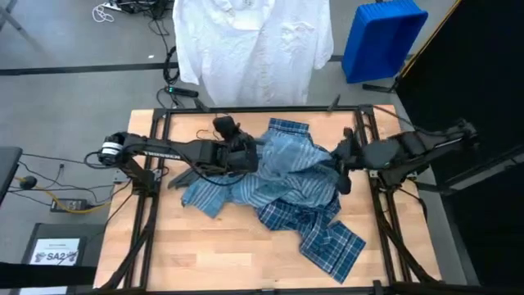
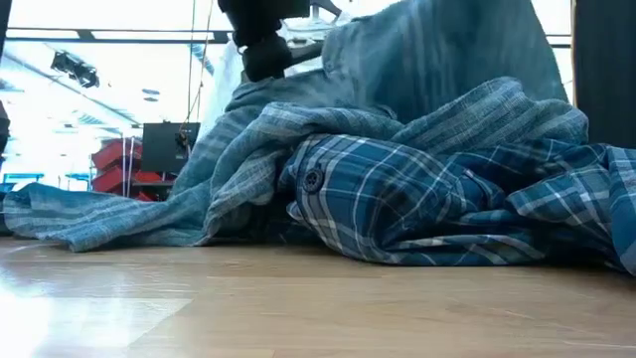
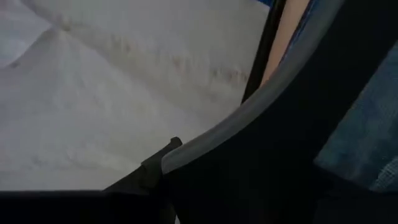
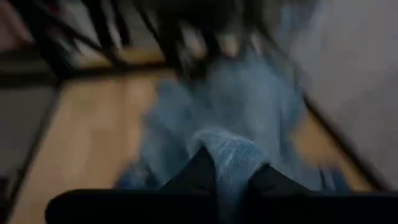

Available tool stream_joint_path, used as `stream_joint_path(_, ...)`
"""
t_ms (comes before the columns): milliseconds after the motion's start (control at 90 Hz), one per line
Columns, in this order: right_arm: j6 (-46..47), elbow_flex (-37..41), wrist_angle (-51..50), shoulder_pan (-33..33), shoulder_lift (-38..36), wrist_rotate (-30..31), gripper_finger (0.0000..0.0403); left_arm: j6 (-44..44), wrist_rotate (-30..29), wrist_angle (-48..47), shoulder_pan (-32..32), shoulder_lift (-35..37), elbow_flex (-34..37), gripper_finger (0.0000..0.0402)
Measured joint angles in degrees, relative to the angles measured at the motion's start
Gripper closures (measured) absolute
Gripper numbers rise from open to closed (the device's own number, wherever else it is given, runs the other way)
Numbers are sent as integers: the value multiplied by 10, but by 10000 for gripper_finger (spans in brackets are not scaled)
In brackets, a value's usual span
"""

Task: Hang clothes
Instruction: Remove the black hanger from the green shirt

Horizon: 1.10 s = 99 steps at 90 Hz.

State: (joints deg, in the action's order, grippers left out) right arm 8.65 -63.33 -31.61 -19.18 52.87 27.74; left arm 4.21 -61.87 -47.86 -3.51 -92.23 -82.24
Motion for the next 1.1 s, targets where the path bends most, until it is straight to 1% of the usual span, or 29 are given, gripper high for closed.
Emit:
stream_joint_path(89, -52, -24, 22, -2, 3, -12, 382, 12, 0, 11, 0, 0, 0, 235)
stream_joint_path(200, -61, -52, 5, -2, 4, -14, 360, 13, 0, 9, 0, 0, 0, 235)
stream_joint_path(267, -62, -58, 1, -2, 4, -32, 341, 17, 0, 6, 0, 0, 0, 235)
stream_joint_path(389, -23, -76, -50, -8, 3, -100, 299, 17, -11, -16, 0, 0, 0, 235)
stream_joint_path(467, 13, -82, -95, -14, 3, -127, 275, 16, -24, -34, 0, 0, 0, 235)
stream_joint_path(556, 21, -82, -124, -18, 8, -123, 254, 21, -24, -26, 1, 0, 0, 235)
stream_joint_path(689, -13, -82, -110, -2, 27, -104, 239, 67, -25, 0, -8, 0, 0, 235)
stream_joint_path(822, -72, -83, -82, 42, 60, -104, 236, 115, -24, 46, -22, 0, 0, 235)
stream_joint_path(911, -112, -101, -91, 86, 88, -114, 238, 161, -24, 72, -31, 0, 0, 235)
stream_joint_path(956, -128, -116, -104, 111, 102, -134, 239, 177, -24, 82, -35, 0, 0, 235)
stream_joint_path(1000, -140, -134, -119, 137, 115, -173, 240, 184, -24, 90, -39, 0, 0, 235)
stream_joint_path(1100, -154, -186, -149, 206, 147, -302, 239, 204, -24, 93, -48, 0, 0, 235)
